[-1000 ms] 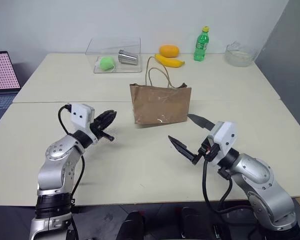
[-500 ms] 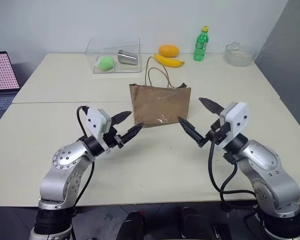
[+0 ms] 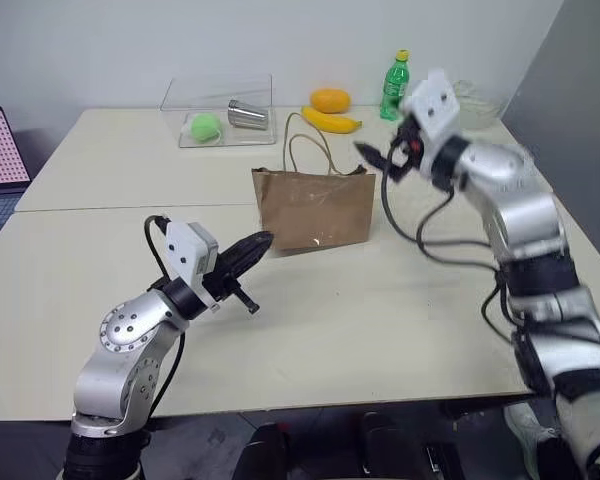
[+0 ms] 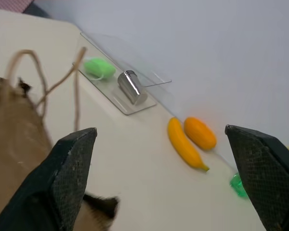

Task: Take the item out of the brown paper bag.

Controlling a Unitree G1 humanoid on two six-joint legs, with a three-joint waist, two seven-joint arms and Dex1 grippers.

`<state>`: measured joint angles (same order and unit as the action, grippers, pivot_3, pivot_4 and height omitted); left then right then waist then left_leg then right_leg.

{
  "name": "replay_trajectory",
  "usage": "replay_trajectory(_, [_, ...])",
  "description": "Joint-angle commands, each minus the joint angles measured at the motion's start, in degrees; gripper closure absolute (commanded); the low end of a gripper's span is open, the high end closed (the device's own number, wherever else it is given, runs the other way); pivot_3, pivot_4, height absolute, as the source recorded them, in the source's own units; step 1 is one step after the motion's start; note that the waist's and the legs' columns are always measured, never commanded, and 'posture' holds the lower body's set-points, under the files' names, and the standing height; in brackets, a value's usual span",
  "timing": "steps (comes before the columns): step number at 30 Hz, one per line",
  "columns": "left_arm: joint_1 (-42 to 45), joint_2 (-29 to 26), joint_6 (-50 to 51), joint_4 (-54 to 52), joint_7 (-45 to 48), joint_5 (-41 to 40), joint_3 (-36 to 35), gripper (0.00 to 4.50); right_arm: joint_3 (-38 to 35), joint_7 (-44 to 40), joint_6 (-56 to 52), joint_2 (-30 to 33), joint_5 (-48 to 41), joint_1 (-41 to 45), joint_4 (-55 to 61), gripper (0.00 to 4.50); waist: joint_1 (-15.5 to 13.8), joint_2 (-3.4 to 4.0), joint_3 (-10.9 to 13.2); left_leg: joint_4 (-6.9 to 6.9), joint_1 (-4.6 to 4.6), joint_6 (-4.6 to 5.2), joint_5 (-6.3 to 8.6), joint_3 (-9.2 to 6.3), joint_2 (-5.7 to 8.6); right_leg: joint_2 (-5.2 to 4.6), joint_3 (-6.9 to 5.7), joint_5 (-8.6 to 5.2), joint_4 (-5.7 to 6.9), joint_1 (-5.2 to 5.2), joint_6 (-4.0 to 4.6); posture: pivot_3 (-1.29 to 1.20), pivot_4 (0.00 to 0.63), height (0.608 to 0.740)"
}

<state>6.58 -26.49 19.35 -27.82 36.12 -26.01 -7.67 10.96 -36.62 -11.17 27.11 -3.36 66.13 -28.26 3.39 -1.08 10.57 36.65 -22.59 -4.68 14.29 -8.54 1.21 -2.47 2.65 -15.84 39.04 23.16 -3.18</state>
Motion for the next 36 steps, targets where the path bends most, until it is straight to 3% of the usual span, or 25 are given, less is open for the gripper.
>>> replay_trajectory(1, [-0.31, 0.06, 0.15, -4.32, -1.62, -0.52, 0.20, 4.50, 1.00, -2.18, 10.12, -2.06, 3.77, 6.57, -17.08, 0.66, -0.01, -0.01, 0.00, -0.04, -0.01, 0.00, 0.00, -0.02, 0.00, 0.00, -0.01, 0.00, -0.04, 0.00, 0.00, 0.00, 0.150, 0.740])
replay_trajectory(6, [-0.24, -0.42, 1.17, -5.97, -2.83, -1.04, 0.11, 4.50, 3.99, -2.00, 18.42, -5.42, 10.59, 15.88, -36.90, 2.44, 0.00, 0.01, 0.01, -0.06, -0.16, -0.03, -0.01, 0.02, 0.05, -0.06, 0.05, 0.01, -0.07, 0.15, 0.01, 0.00, 0.150, 0.740])
replay_trajectory(11, [0.01, -0.55, 1.53, -6.29, -3.33, -1.17, 0.30, 4.50, 4.65, -0.41, 20.85, -7.65, 14.67, 18.19, -44.09, 4.29, 0.05, 0.02, 0.01, -0.09, -0.12, -0.03, -0.01, 0.02, 0.04, -0.04, 0.06, 0.01, -0.04, 0.15, 0.01, 0.00, 0.150, 0.740])
replay_trajectory(12, [-0.27, -0.81, 1.27, -6.09, -2.83, -1.21, 0.24, 4.50, 4.90, -1.34, 20.76, -8.15, 15.36, 18.10, -44.80, 4.48, 0.05, 0.02, 0.01, -0.09, -0.12, -0.03, -0.01, 0.02, 0.04, -0.04, 0.06, 0.01, -0.03, 0.15, 0.01, 0.00, 0.150, 0.740])
replay_trajectory(20, [-2.54, -2.19, -0.45, -4.43, 0.17, -1.03, 0.05, 4.50, 3.99, -11.67, 19.85, -9.91, 15.87, 17.31, -45.30, 4.48, 0.21, 0.05, 0.03, -0.09, -0.12, -0.02, -0.01, 0.01, 0.05, -0.03, 0.06, 0.01, -0.02, 0.15, 0.01, 0.00, 0.150, 0.740])
replay_trajectory(25, [-5.77, -4.42, -2.67, -3.72, 3.81, -0.43, -0.40, 4.50, 4.49, -28.36, 20.37, -7.51, 14.35, 14.69, -40.71, 4.48, 0.26, 0.06, 0.03, -0.10, -0.10, -0.02, 0.00, 0.00, 0.04, -0.03, 0.05, 0.01, -0.02, 0.15, 0.01, 0.00, 0.150, 0.740])
replay_trajectory(31, [-8.91, -7.43, -5.34, -2.62, 7.53, -0.34, -1.89, 4.50, 5.65, -44.30, 16.23, -3.24, 11.05, 6.06, -23.37, 4.48, -0.01, 0.07, 0.03, -0.10, -0.07, -0.01, 0.00, -0.02, 0.05, -0.04, 0.03, 0.00, -0.04, 0.08, 0.01, 0.00, 0.150, 0.740])
replay_trajectory(36, [-10.89, -9.63, -6.85, -1.83, 10.10, -0.76, -3.39, 4.50, 6.73, -47.39, 9.87, -0.92, 9.78, -1.51, -8.54, 4.48, -0.13, 0.08, 0.02, -0.08, -0.07, -0.01, 0.00, -0.06, 0.04, -0.04, 0.01, 0.00, -0.03, 0.06, 0.01, 0.00, 0.150, 0.740])
